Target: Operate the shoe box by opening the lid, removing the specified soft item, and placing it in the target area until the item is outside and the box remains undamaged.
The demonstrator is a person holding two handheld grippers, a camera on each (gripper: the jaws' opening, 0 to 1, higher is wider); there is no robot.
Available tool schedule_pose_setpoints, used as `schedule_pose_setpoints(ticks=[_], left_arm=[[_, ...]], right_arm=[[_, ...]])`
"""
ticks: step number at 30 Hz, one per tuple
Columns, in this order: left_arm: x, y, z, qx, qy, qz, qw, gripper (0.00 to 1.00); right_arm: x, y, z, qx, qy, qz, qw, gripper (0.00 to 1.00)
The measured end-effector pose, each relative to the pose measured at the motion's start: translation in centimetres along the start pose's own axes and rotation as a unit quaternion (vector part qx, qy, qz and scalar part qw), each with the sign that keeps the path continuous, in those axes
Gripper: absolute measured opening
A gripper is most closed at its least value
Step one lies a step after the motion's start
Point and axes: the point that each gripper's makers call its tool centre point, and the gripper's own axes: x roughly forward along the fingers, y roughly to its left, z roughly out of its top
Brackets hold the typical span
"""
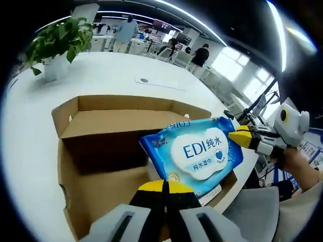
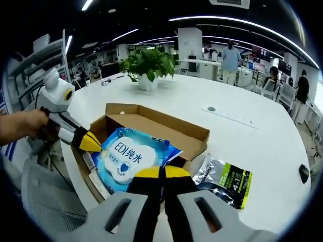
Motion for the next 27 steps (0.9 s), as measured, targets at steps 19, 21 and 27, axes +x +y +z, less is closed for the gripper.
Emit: schedule_pose_setpoints(ticks=[19, 21, 27], left_arm=[[0.5, -4.4, 3.4, 0.031, -0.011, -0.022, 0.9992, 0.0], [0.8, -5.0, 3.6, 0.032, -0.011, -0.025, 0.9991, 0.0], [1.7, -6.6, 4.2, 0.037, -0.011, -0.035, 0.9987, 0.0]], right_arm=[[-3.1, -3.7, 1.1, 0.045, -0.026, -0.024, 0.9983, 0.0], [-3.4, -4.2, 1.0, 0.049, -0.027, -0.027, 0.9981, 0.0], [-4.5, -5.9, 0.7, 0.062, -0.031, -0.042, 0.9967, 0.0]])
